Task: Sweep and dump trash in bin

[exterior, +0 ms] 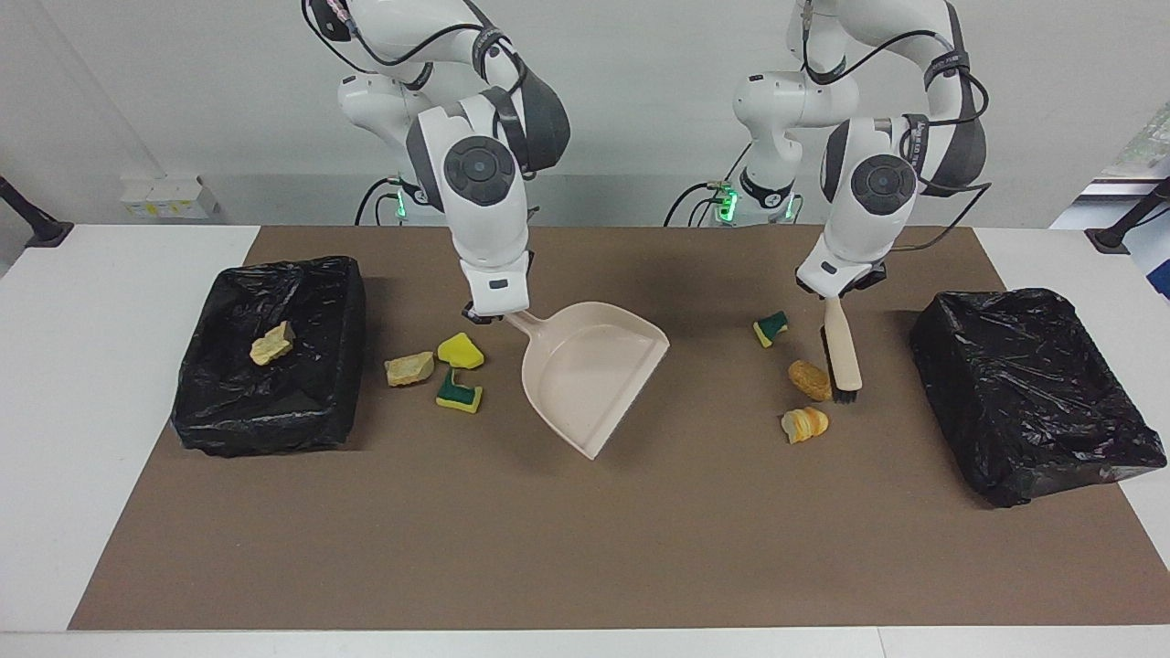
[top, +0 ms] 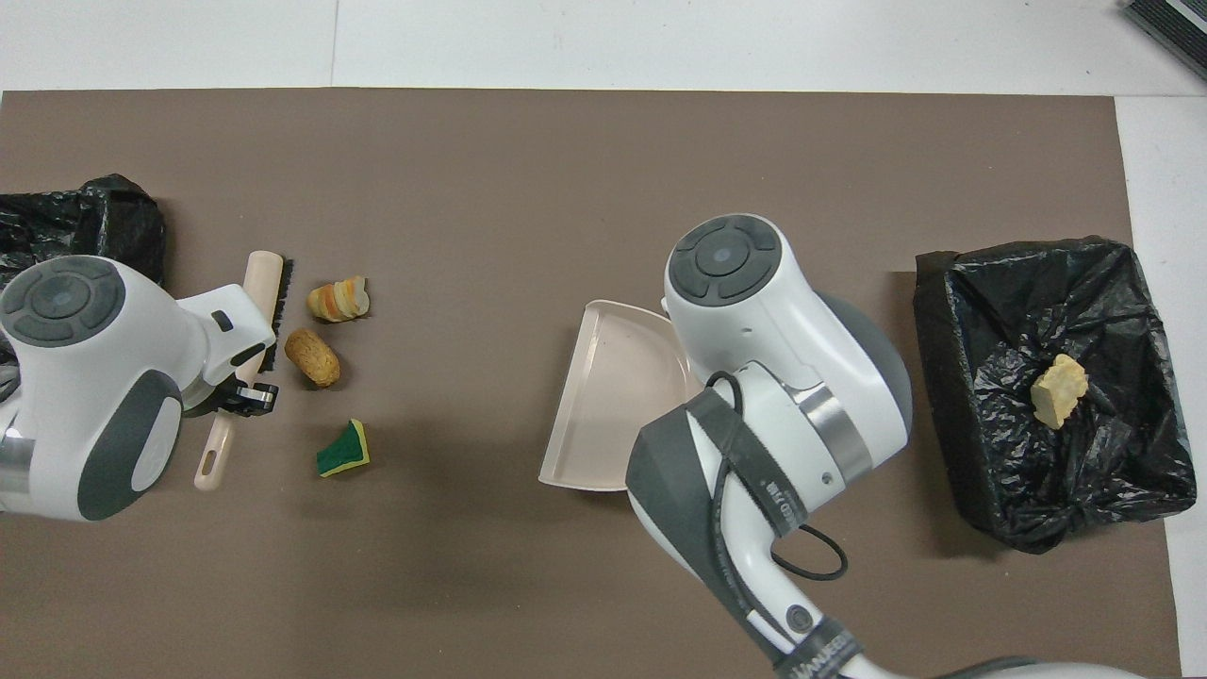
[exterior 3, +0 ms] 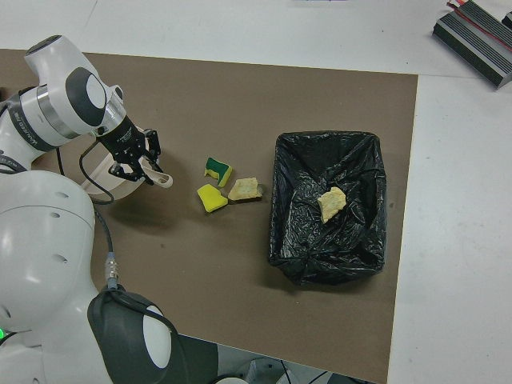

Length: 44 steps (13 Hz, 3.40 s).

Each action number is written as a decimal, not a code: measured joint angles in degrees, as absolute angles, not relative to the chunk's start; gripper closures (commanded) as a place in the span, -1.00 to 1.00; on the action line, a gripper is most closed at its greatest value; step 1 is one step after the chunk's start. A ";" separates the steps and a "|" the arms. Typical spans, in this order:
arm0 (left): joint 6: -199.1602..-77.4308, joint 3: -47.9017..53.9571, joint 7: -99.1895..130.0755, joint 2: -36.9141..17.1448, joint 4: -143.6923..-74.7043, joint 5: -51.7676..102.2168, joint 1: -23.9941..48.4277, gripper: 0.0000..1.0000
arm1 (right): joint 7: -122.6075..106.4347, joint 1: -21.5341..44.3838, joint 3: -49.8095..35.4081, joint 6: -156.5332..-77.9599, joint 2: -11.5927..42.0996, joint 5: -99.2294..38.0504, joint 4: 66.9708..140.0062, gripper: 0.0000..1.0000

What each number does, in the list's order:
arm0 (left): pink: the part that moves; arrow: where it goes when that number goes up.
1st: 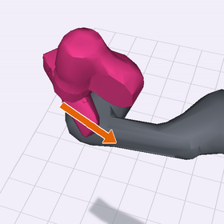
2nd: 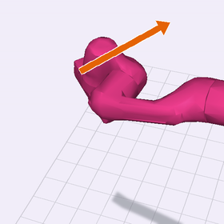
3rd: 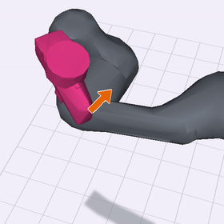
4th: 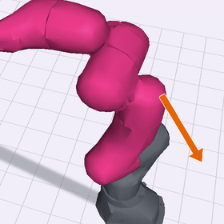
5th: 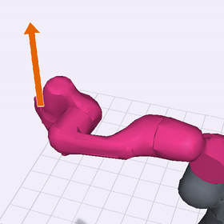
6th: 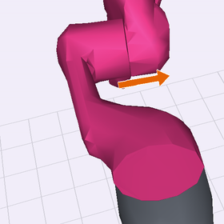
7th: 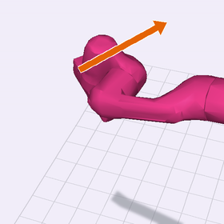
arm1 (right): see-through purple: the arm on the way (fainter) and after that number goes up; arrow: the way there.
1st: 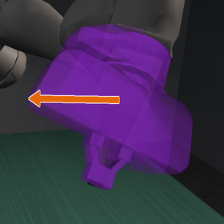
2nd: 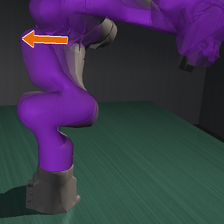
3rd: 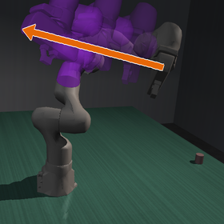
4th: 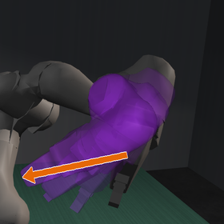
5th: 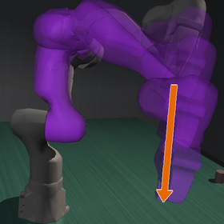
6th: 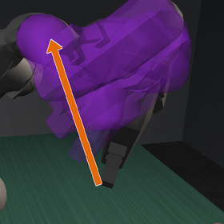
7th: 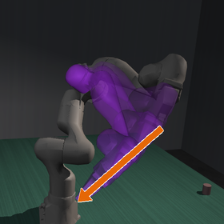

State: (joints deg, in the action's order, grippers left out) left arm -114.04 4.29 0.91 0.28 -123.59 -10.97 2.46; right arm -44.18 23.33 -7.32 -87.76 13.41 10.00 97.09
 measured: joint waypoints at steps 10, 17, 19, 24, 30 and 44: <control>-117.39 4.65 7.04 -4.79 -124.16 -10.83 11.68 1.00 | -45.63 28.13 -7.28 -90.73 16.18 16.22 99.22 1.00; -116.78 18.87 29.45 -1.74 -127.26 -6.92 14.69 1.00 | -43.65 30.52 -7.35 -96.80 16.70 19.71 101.96 1.00; -116.84 23.50 36.83 -1.39 -127.23 -4.60 14.70 1.00 | -43.65 30.46 -7.30 -97.04 16.71 19.71 102.06 1.00; -111.20 26.38 45.56 0.42 -123.85 -3.37 14.33 1.00 | -43.65 29.81 -7.16 -100.97 16.96 19.71 103.47 1.00; -93.91 21.91 38.60 5.82 -125.86 -1.62 7.75 1.00 | -43.35 29.57 -7.09 -104.92 16.96 19.71 105.26 1.00; -118.77 12.35 34.04 8.73 -140.70 10.08 18.49 1.00 | -42.12 29.61 -7.12 -106.94 16.97 19.70 105.56 1.00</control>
